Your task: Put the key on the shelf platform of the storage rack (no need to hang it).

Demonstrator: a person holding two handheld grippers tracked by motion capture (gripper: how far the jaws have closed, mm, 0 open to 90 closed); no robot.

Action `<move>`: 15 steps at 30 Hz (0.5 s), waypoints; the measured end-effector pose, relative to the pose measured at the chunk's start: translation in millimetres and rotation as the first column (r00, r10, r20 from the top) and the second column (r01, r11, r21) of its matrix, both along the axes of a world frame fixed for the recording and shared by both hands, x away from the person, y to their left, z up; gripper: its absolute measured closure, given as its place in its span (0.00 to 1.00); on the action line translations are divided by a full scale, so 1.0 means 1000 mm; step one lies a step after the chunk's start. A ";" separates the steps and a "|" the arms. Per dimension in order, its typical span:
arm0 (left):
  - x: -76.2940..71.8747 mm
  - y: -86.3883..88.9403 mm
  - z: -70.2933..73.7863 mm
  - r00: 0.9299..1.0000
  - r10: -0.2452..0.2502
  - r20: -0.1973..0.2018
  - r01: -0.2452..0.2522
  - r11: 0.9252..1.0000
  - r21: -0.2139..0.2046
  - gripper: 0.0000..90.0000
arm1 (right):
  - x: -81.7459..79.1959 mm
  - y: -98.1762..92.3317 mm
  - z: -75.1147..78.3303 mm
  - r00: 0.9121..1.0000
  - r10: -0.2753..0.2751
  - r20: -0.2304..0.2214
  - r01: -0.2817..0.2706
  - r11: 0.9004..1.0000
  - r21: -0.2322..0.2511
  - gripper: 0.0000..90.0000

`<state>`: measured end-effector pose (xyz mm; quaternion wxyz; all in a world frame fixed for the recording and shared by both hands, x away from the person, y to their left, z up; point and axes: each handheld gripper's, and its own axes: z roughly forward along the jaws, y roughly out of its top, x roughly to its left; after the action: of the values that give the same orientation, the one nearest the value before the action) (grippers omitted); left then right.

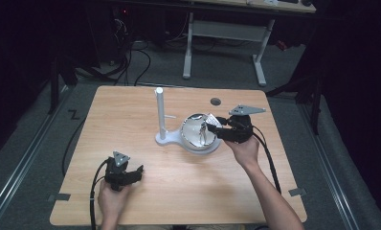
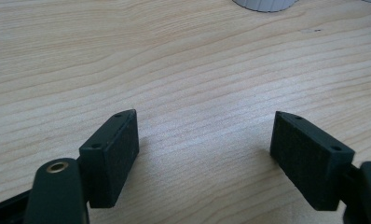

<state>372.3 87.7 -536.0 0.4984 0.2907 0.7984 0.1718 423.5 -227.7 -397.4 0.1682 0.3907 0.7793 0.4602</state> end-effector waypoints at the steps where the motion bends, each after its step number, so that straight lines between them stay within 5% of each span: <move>1: 0.000 0.000 0.000 1.000 -0.001 0.000 0.001 1.000 0.001 0.27 | 0.001 0.001 -0.002 1.000 0.003 -0.005 -0.003 1.000 -0.001 0.57; 15: 0.000 0.000 0.000 1.000 -0.005 0.000 0.005 1.000 -0.003 0.27 | 0.016 0.010 -0.021 0.996 0.022 -0.086 -0.020 1.000 0.023 0.56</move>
<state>372.1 88.0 -535.9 0.4992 0.2919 0.7980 0.1696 439.9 -217.3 -418.1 0.1254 0.4038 0.7847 0.4533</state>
